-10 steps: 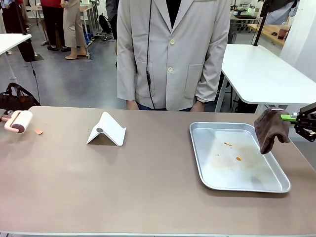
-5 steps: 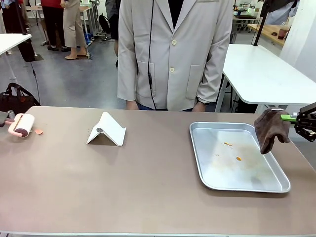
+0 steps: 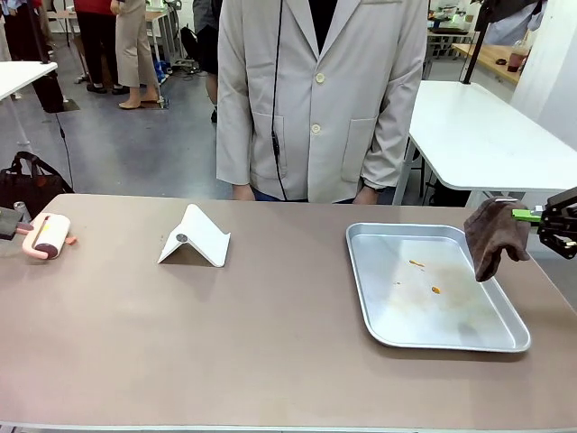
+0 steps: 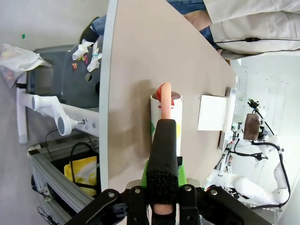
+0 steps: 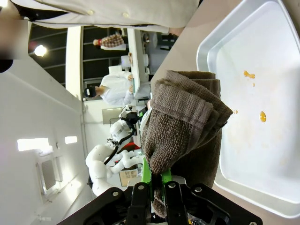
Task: Clean the surface of the table.
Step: If a person points to the right, clean the right side of the table with your right hand, and if they point to the left, clean the left side with your left hand.
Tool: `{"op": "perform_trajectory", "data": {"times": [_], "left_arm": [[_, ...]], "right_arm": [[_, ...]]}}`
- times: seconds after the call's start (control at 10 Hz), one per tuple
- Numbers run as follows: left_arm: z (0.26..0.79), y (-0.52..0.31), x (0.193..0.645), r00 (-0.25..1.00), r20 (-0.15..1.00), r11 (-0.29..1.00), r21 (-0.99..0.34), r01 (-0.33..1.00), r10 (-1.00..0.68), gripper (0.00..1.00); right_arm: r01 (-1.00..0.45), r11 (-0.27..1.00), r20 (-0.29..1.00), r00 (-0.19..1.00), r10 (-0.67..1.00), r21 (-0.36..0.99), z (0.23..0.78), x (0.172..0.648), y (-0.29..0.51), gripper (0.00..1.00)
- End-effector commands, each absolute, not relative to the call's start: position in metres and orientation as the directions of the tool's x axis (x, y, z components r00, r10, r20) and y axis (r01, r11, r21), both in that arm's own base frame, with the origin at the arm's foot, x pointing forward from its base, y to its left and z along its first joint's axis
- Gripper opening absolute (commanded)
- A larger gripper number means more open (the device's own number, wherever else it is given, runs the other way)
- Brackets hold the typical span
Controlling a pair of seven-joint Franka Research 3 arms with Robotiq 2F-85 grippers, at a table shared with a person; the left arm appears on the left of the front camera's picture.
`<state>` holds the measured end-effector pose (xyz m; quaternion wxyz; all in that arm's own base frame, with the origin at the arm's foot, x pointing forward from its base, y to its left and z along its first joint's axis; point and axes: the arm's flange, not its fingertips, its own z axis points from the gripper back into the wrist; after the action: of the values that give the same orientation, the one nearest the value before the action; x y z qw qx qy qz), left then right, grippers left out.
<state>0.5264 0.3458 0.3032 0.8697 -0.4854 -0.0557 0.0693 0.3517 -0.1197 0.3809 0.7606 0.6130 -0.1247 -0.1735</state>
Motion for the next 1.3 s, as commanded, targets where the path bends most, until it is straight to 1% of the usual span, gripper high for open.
{"op": "perform_trajectory", "data": {"times": [0.0, 0.3, 0.6, 0.9, 1.2], "left_arm": [[0.299, 0.325, 0.517, 0.99, 0.022, 0.551, -0.833, -0.06, 0.141, 0.22], [0.288, 0.304, 0.525, 0.995, -0.036, 0.545, -0.834, -0.081, 0.093, 0.22], [0.295, 0.277, 0.538, 0.997, -0.063, 0.521, -0.85, -0.081, 0.052, 0.22], [0.301, 0.244, 0.538, 0.998, -0.061, 0.501, -0.863, -0.062, 0.019, 0.22], [0.324, 0.238, 0.538, 0.998, -0.014, 0.43, -0.902, -0.038, 0.059, 0.22]], "right_arm": [[0.109, 0.184, -0.024, 0.911, -0.411, 0.977, 0.385, 0.349, -0.12, 0.0], [0.109, 0.184, -0.024, 0.911, -0.411, 0.977, 0.385, 0.349, -0.12, 0.0], [0.109, 0.184, -0.024, 0.911, -0.411, 0.977, 0.385, 0.349, -0.12, 0.0], [0.109, 0.184, -0.024, 0.911, -0.411, 0.977, 0.385, 0.349, -0.12, 0.0], [0.109, 0.184, -0.024, 0.911, -0.411, 0.977, 0.385, 0.349, -0.12, 0.0]]}}
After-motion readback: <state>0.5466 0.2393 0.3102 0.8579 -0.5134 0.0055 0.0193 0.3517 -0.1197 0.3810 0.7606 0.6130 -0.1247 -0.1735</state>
